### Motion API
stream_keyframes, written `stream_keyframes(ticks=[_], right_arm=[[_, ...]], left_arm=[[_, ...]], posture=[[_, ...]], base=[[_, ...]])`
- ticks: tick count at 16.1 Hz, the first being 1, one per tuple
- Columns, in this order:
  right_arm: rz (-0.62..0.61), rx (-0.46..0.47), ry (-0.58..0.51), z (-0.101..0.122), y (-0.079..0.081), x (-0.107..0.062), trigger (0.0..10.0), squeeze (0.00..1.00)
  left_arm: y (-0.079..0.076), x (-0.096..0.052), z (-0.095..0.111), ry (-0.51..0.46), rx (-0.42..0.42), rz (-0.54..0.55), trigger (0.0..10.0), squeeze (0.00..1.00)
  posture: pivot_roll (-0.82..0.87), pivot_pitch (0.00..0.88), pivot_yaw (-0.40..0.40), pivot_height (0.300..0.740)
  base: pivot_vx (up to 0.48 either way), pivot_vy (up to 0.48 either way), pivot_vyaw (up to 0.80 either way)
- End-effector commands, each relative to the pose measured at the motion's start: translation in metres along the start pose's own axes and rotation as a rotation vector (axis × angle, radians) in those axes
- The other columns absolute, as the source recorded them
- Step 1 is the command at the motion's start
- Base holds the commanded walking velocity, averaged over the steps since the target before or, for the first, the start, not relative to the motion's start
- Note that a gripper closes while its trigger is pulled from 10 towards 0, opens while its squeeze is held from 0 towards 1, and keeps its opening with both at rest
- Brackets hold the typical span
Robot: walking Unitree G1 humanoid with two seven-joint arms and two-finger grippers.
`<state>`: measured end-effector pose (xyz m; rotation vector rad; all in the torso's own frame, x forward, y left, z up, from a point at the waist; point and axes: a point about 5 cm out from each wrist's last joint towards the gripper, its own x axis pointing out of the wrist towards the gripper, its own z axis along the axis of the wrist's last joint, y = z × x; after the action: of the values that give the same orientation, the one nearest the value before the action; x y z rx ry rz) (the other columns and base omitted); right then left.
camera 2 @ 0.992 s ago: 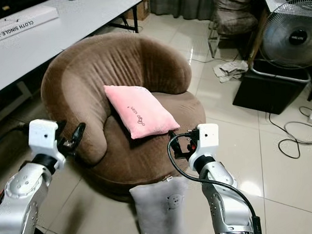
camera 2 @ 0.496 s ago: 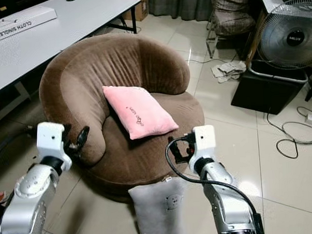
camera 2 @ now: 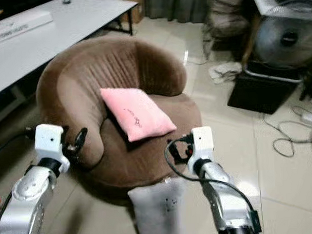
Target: Move the pillow to the sofa from floor
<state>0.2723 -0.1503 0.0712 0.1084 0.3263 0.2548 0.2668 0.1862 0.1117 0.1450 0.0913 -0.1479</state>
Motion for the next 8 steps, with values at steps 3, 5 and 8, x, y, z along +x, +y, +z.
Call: stream_keyframes(ticks=[3, 5, 8], right_arm=[[-0.011, 0.003, 0.0, -0.0015, -0.0015, 0.0017, 10.0, 0.0], [-0.008, -0.001, 0.0, -0.0012, -0.0014, 0.0023, 10.0, 0.0], [0.006, -0.019, 0.001, -0.0001, 0.0, 0.0041, 10.0, 0.0]], left_arm=[[0.0037, 0.0045, 0.0061, -0.017, 0.022, 0.0, 10.0, 0.0], [0.0039, 0.0053, 0.0065, -0.019, 0.027, -0.001, 10.0, 0.0], [0.0045, 0.0056, 0.0087, -0.029, 0.076, 0.01, 10.0, 0.0]], posture=[[0.11, 0.0, -0.014, 0.74], [0.11, 0.0, -0.015, 0.74], [0.11, 0.0, -0.02, 0.74]], base=[[0.0, 0.48, -0.46], [0.0, 0.48, 0.0], [0.0, -0.032, 0.0]])
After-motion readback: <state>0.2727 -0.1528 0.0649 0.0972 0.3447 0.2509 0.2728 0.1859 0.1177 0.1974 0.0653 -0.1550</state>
